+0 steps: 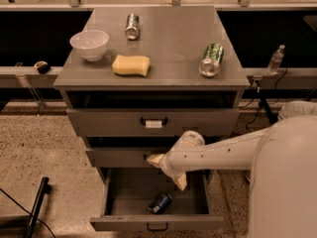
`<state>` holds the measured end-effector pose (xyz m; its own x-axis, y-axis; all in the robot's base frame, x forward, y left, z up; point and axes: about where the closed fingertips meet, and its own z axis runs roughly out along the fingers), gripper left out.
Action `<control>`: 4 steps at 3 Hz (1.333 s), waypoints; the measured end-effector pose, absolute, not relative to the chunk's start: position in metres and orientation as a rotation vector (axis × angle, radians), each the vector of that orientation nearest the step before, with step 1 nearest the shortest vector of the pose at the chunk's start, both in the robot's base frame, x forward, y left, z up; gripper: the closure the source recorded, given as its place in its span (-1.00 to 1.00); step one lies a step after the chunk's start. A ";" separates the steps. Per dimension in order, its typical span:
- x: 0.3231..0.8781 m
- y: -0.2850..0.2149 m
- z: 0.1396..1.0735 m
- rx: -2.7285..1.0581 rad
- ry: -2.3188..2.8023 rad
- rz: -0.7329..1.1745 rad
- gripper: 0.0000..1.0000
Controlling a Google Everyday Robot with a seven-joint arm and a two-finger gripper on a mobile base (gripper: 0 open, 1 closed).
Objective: Pick pepsi can from bottom drawer and place on counter
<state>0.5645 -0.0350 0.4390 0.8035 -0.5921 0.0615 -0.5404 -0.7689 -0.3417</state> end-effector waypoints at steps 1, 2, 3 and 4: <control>0.563 -0.010 0.408 -2.698 0.659 -0.209 -1.00; 0.555 0.009 0.383 -2.700 0.387 -0.187 -1.00; 0.555 0.008 0.380 -2.705 0.396 -0.178 -1.00; 0.564 -0.012 0.354 -2.736 0.471 -0.185 -1.00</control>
Offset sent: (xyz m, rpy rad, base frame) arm -0.0062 0.0497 -0.0715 0.0851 -0.0999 0.6104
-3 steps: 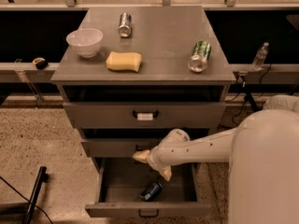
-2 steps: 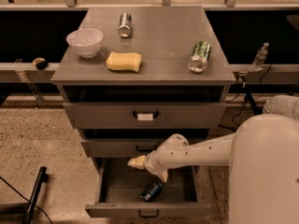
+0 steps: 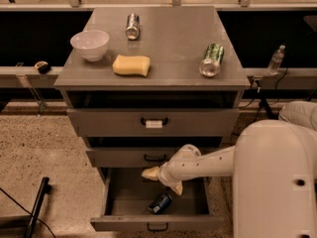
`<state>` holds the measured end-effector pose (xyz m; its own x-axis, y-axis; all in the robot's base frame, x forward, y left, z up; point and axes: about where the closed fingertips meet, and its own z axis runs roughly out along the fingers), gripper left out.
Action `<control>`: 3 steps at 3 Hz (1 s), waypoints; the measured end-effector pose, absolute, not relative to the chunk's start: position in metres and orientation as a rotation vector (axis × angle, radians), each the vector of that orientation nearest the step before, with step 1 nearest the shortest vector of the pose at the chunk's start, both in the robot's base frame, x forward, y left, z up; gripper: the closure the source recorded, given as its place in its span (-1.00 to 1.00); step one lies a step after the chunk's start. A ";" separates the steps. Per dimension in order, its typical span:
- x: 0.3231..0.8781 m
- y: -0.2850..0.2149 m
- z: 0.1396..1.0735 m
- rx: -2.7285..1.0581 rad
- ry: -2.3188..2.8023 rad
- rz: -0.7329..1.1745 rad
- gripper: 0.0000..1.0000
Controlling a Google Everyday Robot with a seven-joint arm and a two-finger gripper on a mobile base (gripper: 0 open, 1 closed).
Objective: Pick pepsi can from bottom drawer and place on counter
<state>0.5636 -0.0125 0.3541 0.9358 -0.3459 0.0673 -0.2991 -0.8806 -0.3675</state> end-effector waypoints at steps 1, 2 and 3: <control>0.572 -0.035 0.327 -2.745 0.497 -0.220 -1.00; 0.576 -0.046 0.303 -2.741 0.486 -0.232 -1.00; 0.575 -0.045 0.278 -2.710 0.463 -0.211 -1.00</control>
Offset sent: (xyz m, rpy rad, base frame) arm 0.0214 -0.0512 -0.0801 -0.0134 -0.0506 0.0181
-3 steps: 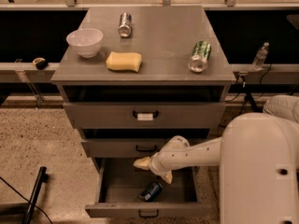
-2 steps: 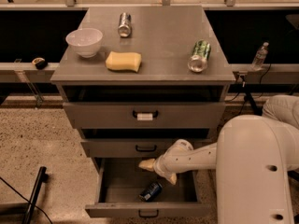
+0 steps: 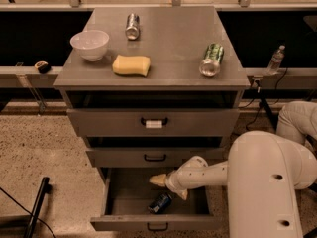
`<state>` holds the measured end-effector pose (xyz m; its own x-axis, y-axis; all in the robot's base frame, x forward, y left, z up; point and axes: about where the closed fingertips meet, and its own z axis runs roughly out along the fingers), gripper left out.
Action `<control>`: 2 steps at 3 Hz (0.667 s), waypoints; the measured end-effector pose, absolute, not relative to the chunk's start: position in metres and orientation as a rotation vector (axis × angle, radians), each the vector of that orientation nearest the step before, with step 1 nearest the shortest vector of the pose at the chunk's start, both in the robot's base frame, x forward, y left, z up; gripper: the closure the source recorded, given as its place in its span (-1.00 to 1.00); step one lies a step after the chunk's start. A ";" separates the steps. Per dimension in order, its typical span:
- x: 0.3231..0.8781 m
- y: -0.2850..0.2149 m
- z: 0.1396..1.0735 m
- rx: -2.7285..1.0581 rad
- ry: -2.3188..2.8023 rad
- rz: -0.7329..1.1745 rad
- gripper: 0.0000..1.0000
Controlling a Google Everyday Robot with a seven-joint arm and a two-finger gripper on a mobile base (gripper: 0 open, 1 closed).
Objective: Pick pepsi can from bottom drawer and place on counter
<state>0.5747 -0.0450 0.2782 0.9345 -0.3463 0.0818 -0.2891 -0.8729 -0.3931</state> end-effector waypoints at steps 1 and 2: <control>0.572 -0.040 0.246 -2.689 0.443 -0.166 -1.00; 0.572 -0.038 0.234 -2.687 0.414 -0.160 -1.00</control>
Offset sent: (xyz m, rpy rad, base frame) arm 0.0052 0.0046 -0.0564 0.0428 0.0164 0.0652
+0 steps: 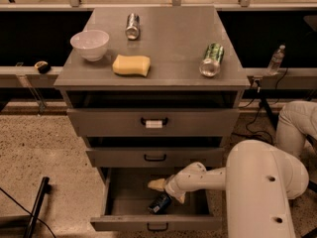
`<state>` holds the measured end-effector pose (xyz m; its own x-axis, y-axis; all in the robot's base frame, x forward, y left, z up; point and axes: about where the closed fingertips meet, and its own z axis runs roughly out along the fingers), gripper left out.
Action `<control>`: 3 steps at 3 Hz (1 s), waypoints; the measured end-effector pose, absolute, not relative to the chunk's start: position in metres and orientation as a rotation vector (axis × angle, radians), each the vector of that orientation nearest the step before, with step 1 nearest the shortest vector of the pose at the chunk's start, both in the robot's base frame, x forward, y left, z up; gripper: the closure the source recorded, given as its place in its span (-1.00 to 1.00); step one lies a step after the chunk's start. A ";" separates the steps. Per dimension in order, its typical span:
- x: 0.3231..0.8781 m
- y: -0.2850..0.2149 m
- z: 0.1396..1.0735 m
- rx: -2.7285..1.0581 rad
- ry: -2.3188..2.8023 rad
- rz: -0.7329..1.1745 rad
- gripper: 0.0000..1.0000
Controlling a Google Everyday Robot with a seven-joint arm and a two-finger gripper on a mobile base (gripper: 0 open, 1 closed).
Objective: Pick pepsi can from bottom drawer and place on counter
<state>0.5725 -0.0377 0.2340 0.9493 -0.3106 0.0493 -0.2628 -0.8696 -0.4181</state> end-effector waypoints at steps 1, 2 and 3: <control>0.578 -0.040 0.218 -2.721 0.417 -0.152 -1.00; 0.576 -0.038 0.194 -2.696 0.481 -0.111 -1.00; 0.575 -0.040 0.183 -2.681 0.512 -0.096 -1.00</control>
Offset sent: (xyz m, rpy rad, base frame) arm 0.0096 -0.0018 -0.0558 0.0154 0.0688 -0.0625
